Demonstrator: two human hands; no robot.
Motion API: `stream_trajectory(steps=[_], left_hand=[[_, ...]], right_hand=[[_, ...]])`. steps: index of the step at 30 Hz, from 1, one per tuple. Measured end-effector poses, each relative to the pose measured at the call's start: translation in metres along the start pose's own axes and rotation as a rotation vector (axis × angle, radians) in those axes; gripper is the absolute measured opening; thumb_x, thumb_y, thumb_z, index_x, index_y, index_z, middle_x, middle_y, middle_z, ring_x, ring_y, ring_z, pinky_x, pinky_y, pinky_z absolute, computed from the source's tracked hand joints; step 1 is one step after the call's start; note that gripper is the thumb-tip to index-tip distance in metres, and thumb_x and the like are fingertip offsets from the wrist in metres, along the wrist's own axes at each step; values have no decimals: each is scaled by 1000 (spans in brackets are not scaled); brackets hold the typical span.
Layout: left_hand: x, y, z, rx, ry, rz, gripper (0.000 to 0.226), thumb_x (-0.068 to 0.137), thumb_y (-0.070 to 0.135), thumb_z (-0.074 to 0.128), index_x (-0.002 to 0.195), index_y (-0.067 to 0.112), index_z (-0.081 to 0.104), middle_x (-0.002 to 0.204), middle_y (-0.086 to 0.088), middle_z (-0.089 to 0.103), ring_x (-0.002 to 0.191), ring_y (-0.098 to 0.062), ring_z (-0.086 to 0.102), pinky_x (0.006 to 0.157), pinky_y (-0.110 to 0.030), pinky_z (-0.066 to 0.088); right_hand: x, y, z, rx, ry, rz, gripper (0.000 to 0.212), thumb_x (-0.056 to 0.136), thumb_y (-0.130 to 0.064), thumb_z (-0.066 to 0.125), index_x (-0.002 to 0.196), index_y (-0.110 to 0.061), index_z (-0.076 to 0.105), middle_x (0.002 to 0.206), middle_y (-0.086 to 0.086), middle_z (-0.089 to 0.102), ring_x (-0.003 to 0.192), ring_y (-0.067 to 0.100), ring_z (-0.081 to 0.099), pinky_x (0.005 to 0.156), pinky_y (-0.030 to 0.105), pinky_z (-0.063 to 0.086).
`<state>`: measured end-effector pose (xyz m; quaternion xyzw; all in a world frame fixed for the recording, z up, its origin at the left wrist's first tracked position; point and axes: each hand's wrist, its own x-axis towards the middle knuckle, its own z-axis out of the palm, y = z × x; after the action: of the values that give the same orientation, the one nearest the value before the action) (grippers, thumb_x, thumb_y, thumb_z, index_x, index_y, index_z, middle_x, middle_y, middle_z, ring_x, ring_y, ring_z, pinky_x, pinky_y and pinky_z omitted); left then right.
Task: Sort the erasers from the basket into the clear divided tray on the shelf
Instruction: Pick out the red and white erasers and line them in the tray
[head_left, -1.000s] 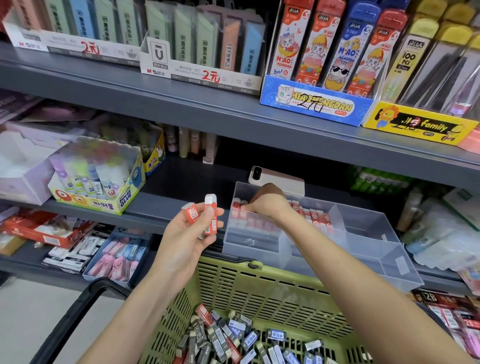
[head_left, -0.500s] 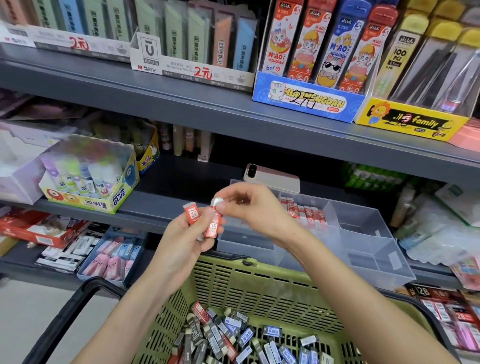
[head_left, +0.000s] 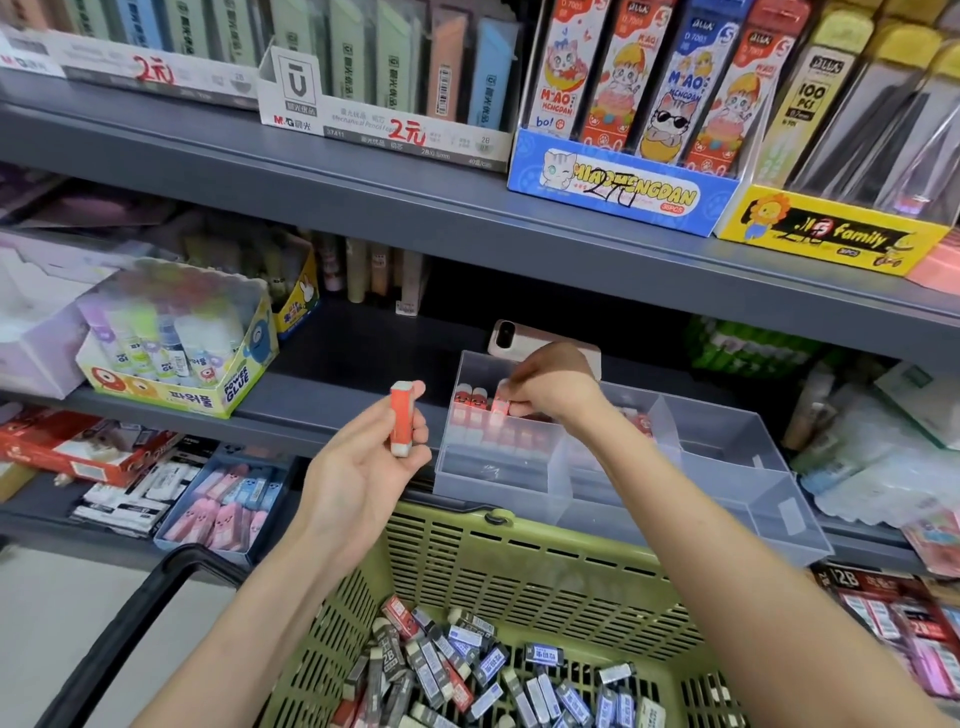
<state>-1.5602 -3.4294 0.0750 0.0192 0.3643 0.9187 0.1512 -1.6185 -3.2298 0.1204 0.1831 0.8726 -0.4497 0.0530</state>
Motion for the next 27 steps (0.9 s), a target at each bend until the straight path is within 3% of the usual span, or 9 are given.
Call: stream_trajectory(steps=[2,5,11,14,16,18,20,25,27], left_hand=[[0,-1,1,98,22,31,35,88,17,51,118,3,61,84,-5,58,76,-12,56,62,-21,49],[0,-2,2,228,61,84,30,82,24,57,108,10,65,83,-3,66,77,-10,60,62,-19,49],[-4,-1,3,410,79,154,29,71,34,68,95,17,67,82,-3,69,69,-6,56,55,-15,44],[-5,-2,2,464,80,191,24,69,38,74,88,25,72,70,10,61,56,0,48,53,-10,40],[-5,-3,3,510,73,222,27,67,40,75,89,25,73,72,15,64,60,2,55,55,-8,42],[-6,-4,5,579,61,260,28,64,41,74,89,28,73,77,13,68,68,3,59,59,-9,44],[-6,-4,7,615,65,295,29,62,39,74,87,27,68,77,11,69,70,2,62,60,-9,46],[-6,-6,7,695,77,351,29,57,38,79,80,32,62,74,7,67,69,-3,60,65,-13,49],[-7,-5,8,785,32,365,30,56,46,84,80,41,67,79,11,67,68,-2,57,63,-14,48]], right_hand=[[7,-3,4,-168,-3,-5,8,84,-9,64,87,-3,70,71,6,67,76,23,64,83,33,56],[11,-9,13,-507,58,-44,30,88,-30,61,105,-7,68,90,8,65,85,21,61,75,23,47],[16,-8,20,-715,33,-67,31,90,-30,59,112,-9,65,117,9,63,108,24,59,80,25,44],[0,-6,13,-670,153,-227,26,92,-27,52,103,-11,70,108,8,67,100,25,60,79,26,44],[-22,-5,10,-363,197,-382,29,93,-31,53,92,-11,73,92,7,72,85,21,63,77,29,48],[-46,-11,7,-10,-63,-381,35,91,-39,56,81,-10,73,76,7,71,67,16,61,70,34,52],[-62,-16,5,81,-320,-334,29,88,-36,62,79,-10,72,70,10,67,60,12,56,57,25,51],[-71,-14,-5,189,-585,-268,21,87,-14,64,93,7,68,69,11,62,58,11,55,49,16,46],[-75,-10,-11,208,-689,-243,15,88,-10,62,98,1,66,68,8,63,59,12,57,50,17,46]])
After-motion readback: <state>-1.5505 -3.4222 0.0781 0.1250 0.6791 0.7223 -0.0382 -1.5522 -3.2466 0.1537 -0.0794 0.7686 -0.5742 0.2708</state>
